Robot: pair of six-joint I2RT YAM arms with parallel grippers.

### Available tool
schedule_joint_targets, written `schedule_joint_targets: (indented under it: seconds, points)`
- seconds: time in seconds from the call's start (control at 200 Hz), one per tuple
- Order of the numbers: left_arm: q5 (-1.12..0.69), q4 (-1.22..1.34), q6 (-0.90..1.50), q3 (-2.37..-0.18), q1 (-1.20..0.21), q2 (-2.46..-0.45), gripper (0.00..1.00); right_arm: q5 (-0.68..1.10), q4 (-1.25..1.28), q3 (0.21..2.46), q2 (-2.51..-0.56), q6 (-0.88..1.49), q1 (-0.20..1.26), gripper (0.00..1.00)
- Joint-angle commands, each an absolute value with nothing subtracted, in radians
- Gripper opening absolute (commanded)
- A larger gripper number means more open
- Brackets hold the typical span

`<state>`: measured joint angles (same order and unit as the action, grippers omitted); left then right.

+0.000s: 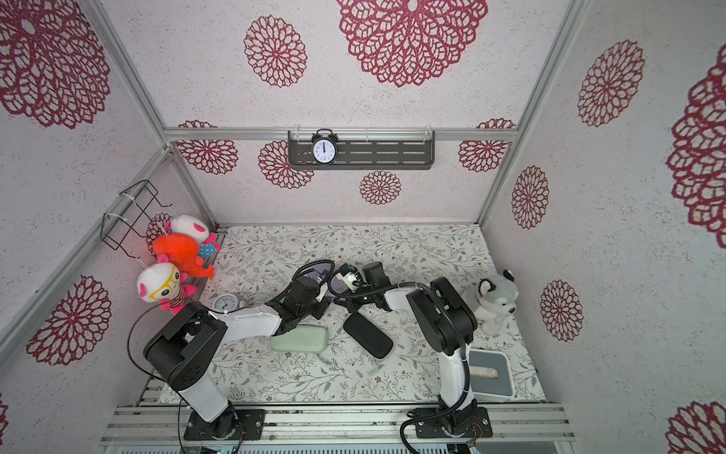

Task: Put umbrellas into zippered umbrella sleeves
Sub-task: Adjust the umbrella sleeve at the center of the board.

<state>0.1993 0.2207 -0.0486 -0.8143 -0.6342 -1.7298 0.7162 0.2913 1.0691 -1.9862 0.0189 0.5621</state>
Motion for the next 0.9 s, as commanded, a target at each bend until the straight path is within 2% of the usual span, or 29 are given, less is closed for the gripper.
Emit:
schedule_joint_targets:
  seconds: [0.0, 0.215, 0.305, 0.405, 0.545, 0.625, 0.685, 0.826, 0.896]
  points:
    - [0.244, 0.288, -0.081, -0.833, -0.62, -1.727, 0.55, 0.761, 0.282, 1.065, -1.97, 0.0, 0.569, 0.0]
    - [0.328, 0.348, -0.076, -0.832, -0.619, -1.759, 0.53, 0.767, 0.29, 1.053, -1.97, 0.0, 0.569, 0.0]
    - [0.339, 0.36, -0.069, -0.837, -0.618, -1.762, 0.46, 0.768, 0.297, 1.049, -1.97, 0.004, 0.569, 0.0]
    - [0.352, 0.354, -0.068, -0.855, -0.626, -1.776, 0.47, 0.774, 0.302, 1.047, -1.97, 0.009, 0.569, 0.0]
    - [0.321, 0.393, -0.058, -0.824, -0.635, -1.756, 0.59, 0.745, 0.306, 1.043, -1.966, 0.015, 0.561, 0.0]
    - [0.26, 0.428, -0.031, -0.782, -0.617, -1.715, 0.78, 0.741, 0.342, 1.026, -1.969, 0.053, 0.539, 0.0]
    - [0.188, 0.453, 0.008, -0.755, -0.583, -1.686, 0.86, 0.73, 0.372, 1.01, -1.969, 0.078, 0.522, 0.0]
    - [-0.055, 0.511, 0.141, -0.719, -0.462, -1.649, 0.93, 0.695, 0.379, 0.984, -1.956, 0.083, 0.512, 0.0]
    - [-0.06, 0.513, 0.164, -0.734, -0.437, -1.656, 0.94, 0.682, 0.375, 0.979, -1.948, 0.084, 0.506, 0.0]
